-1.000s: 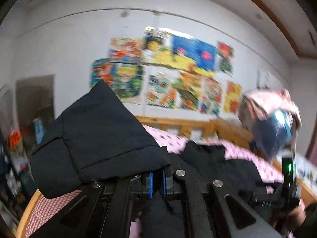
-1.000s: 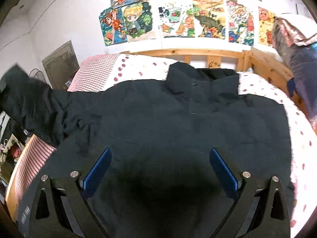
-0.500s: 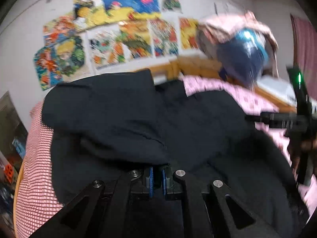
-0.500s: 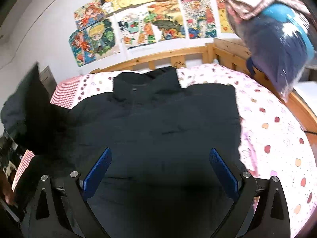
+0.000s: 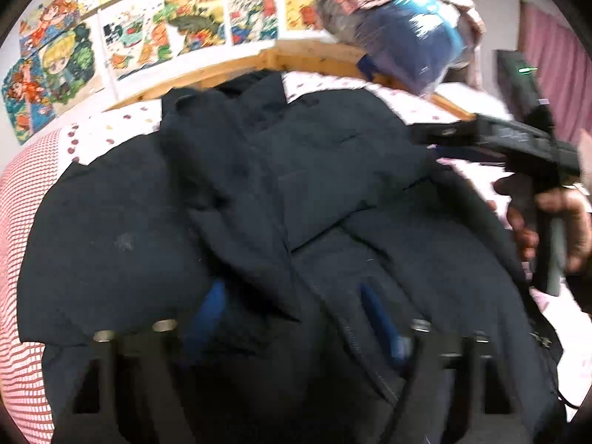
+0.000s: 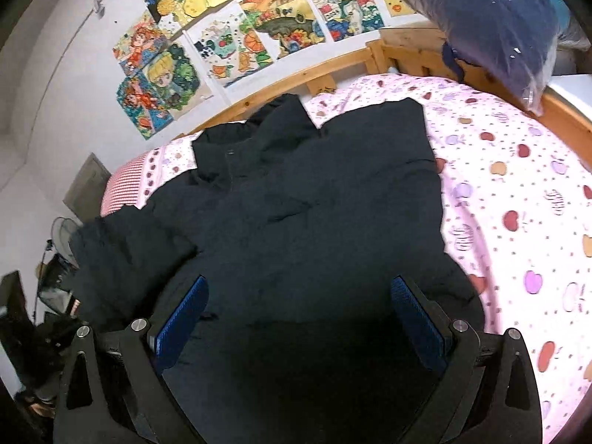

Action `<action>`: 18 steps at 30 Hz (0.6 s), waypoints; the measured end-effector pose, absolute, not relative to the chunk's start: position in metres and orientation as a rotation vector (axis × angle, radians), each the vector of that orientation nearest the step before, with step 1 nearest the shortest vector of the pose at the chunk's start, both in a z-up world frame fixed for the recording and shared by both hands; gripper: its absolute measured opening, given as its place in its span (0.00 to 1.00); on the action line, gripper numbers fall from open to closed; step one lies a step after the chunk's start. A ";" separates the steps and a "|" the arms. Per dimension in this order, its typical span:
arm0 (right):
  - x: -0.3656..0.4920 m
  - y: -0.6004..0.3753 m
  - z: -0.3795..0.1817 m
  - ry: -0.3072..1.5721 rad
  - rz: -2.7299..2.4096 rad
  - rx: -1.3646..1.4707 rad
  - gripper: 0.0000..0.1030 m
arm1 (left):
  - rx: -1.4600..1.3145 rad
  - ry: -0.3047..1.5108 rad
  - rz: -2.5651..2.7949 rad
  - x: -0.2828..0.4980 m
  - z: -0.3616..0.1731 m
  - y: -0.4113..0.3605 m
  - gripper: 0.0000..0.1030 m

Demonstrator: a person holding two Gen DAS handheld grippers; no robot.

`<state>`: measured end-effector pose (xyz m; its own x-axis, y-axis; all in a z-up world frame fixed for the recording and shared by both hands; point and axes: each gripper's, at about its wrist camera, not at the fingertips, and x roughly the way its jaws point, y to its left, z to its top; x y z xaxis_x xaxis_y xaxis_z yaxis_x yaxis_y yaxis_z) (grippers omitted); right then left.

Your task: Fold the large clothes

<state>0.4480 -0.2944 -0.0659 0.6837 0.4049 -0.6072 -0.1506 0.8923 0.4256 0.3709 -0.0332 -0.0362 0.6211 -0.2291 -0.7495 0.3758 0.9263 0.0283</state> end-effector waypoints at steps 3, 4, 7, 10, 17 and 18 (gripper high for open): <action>0.449 -0.284 -0.067 0.759 0.340 0.366 0.94 | 0.145 0.802 -0.406 0.360 -0.024 -0.024 0.75; 0.449 -0.281 -0.067 0.762 0.346 0.370 0.94 | 0.106 0.782 -0.421 0.356 -0.018 -0.016 0.76; 0.452 -0.268 -0.068 0.769 0.388 0.395 0.94 | -0.014 0.739 -0.424 0.352 -0.003 0.006 0.79; 0.449 -0.260 -0.066 0.762 0.454 0.439 0.94 | -0.119 0.708 -0.339 0.353 0.007 0.034 0.81; 0.447 -0.247 -0.086 0.829 0.456 0.506 0.94 | -0.199 0.801 0.086 0.369 -0.013 0.089 0.83; 0.447 -0.243 -0.092 0.853 0.425 0.481 0.94 | -0.236 0.813 0.090 0.369 -0.017 0.096 0.82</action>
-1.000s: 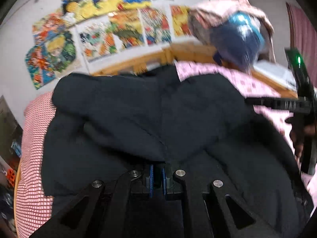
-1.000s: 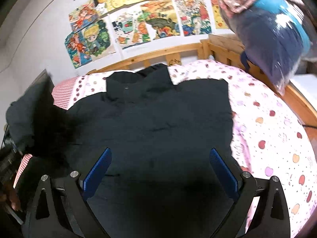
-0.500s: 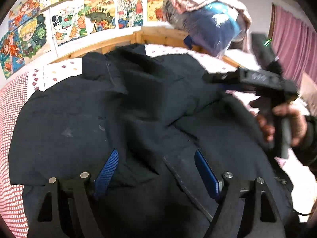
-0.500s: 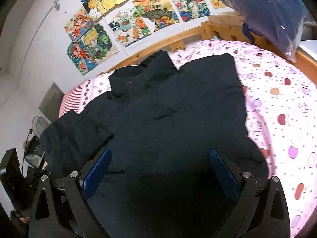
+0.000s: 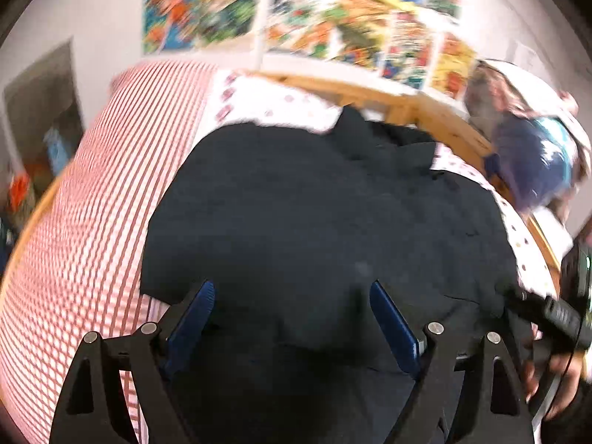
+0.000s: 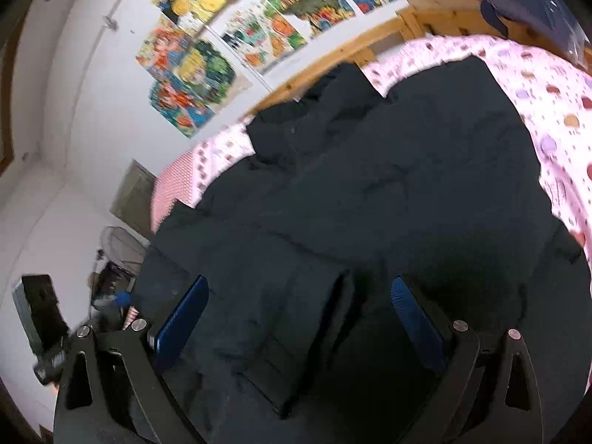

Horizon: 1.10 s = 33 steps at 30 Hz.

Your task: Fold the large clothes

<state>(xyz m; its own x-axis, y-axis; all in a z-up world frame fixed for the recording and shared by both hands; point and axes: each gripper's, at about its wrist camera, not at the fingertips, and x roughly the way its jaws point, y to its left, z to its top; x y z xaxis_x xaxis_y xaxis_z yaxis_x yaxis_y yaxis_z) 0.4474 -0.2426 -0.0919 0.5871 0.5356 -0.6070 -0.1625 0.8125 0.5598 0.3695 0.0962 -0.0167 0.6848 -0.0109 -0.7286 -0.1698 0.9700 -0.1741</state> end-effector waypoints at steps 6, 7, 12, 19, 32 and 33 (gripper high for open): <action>0.446 -0.219 -0.108 0.898 0.426 0.421 0.89 | -0.362 0.789 0.088 0.361 -0.020 0.120 0.83; 0.445 -0.217 -0.106 0.895 0.427 0.413 0.81 | -0.374 0.782 0.090 0.359 -0.019 0.122 0.83; 0.438 -0.214 -0.092 0.859 0.405 0.360 0.10 | -0.432 0.729 0.104 0.355 -0.015 0.134 0.83; 0.420 -0.238 -0.025 0.590 0.394 0.259 0.05 | -0.363 0.722 0.142 0.382 -0.003 0.126 0.83; 0.455 -0.311 -0.010 0.514 0.162 0.239 0.05 | -0.195 0.784 0.160 0.448 -0.006 0.081 0.83; 0.459 -0.315 -0.015 0.518 0.143 0.225 0.05 | -0.181 0.812 0.170 0.453 -0.012 0.078 0.83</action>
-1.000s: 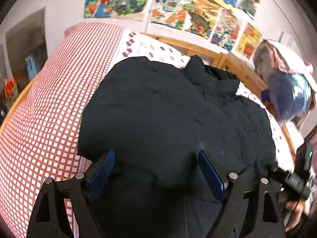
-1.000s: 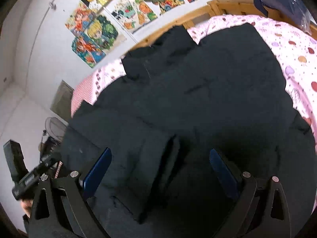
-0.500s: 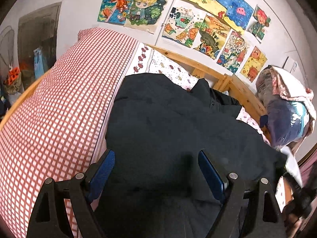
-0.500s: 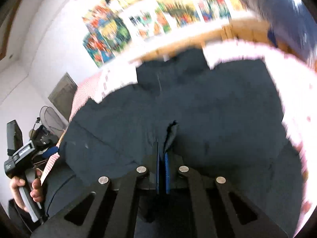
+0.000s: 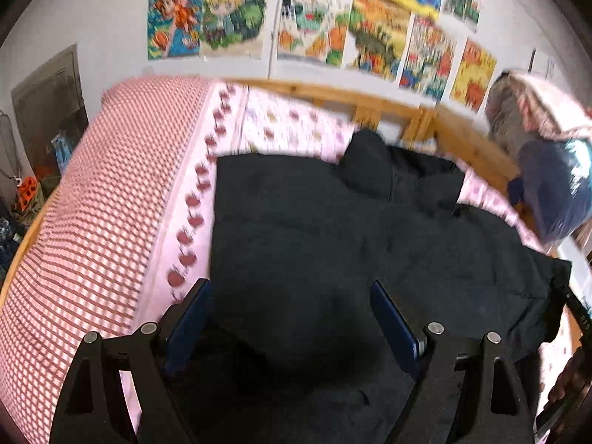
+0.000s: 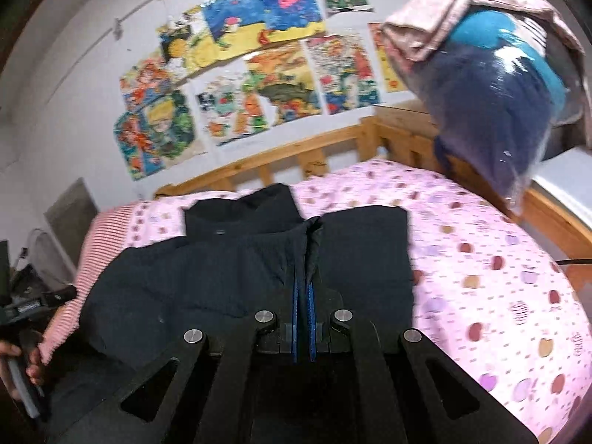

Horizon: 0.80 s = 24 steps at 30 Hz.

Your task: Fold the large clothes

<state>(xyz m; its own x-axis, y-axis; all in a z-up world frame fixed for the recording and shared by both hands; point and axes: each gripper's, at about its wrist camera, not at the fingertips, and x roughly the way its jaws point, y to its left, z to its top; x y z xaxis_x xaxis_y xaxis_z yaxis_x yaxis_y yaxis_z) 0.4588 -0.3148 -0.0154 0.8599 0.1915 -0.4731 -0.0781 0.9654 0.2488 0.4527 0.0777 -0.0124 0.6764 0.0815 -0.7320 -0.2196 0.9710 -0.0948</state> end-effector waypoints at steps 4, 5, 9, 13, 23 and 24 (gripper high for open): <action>0.471 -0.320 -0.040 0.570 0.100 0.189 0.06 | -0.080 0.910 0.242 0.468 -0.040 0.065 0.83; 0.472 -0.318 -0.045 0.578 0.091 0.180 0.09 | -0.067 0.918 0.251 0.468 -0.044 0.063 0.84; 0.476 -0.321 -0.057 0.606 0.077 0.166 0.38 | -0.009 0.935 0.284 0.471 -0.057 0.055 0.93; 0.467 -0.314 -0.053 0.513 0.067 0.079 0.65 | 0.055 0.942 0.311 0.473 -0.067 0.047 0.98; 0.480 -0.253 -0.088 0.569 0.111 -0.233 0.80 | 0.132 0.952 0.344 0.482 -0.091 0.036 1.00; 0.485 -0.253 -0.095 0.595 0.117 -0.223 0.81 | 0.149 0.950 0.350 0.482 -0.093 0.032 1.00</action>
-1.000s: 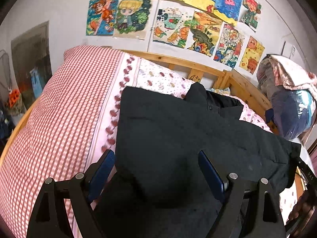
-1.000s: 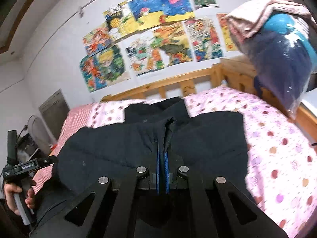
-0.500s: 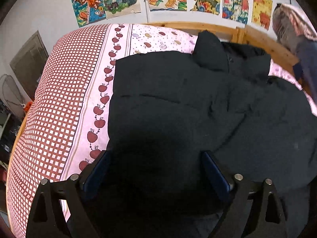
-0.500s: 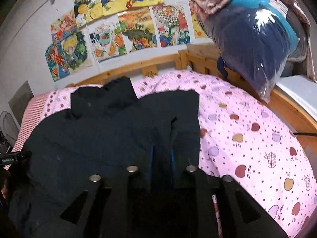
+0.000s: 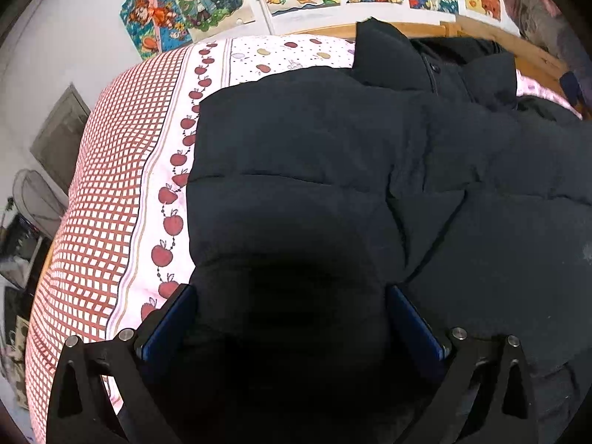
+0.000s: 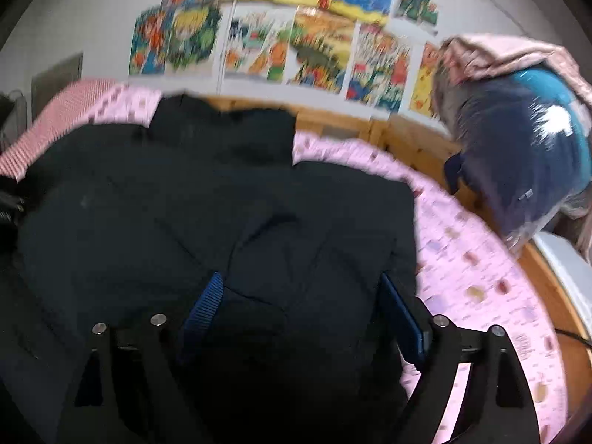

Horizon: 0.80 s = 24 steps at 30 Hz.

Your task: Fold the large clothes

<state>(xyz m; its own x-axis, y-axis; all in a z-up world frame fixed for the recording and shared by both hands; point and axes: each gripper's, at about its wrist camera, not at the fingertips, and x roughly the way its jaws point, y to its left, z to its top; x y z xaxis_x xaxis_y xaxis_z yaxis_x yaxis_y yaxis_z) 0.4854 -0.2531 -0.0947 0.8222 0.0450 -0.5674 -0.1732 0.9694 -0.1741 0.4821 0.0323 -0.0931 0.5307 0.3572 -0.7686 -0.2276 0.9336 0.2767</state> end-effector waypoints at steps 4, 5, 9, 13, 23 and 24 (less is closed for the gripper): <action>0.492 -0.256 -0.106 0.639 0.134 -0.193 0.83 | 0.221 0.936 0.379 0.483 -0.103 0.019 1.00; 0.495 -0.255 -0.108 0.647 0.133 -0.195 0.84 | 0.233 0.934 0.385 0.483 -0.105 0.017 1.00; 0.503 -0.247 -0.118 0.665 0.116 -0.229 0.86 | 0.265 0.923 0.401 0.481 -0.111 0.010 1.00; 0.503 -0.244 -0.125 0.652 0.101 -0.248 0.86 | 0.280 0.913 0.409 0.477 -0.114 0.006 1.00; 0.502 -0.258 -0.123 0.649 0.130 -0.187 0.91 | 0.253 0.912 0.382 0.471 -0.107 0.011 1.00; 0.502 -0.260 -0.121 0.656 0.141 -0.174 0.91 | 0.231 0.934 0.358 0.472 -0.102 0.015 1.00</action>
<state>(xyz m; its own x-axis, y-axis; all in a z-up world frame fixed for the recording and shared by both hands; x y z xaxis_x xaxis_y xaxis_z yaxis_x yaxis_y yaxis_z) 0.5021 -0.2600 -0.1211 0.7838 0.0752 -0.6165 -0.1849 0.9759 -0.1161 0.4718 0.0145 -0.1019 0.5421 0.3975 -0.7403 -0.1997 0.9167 0.3460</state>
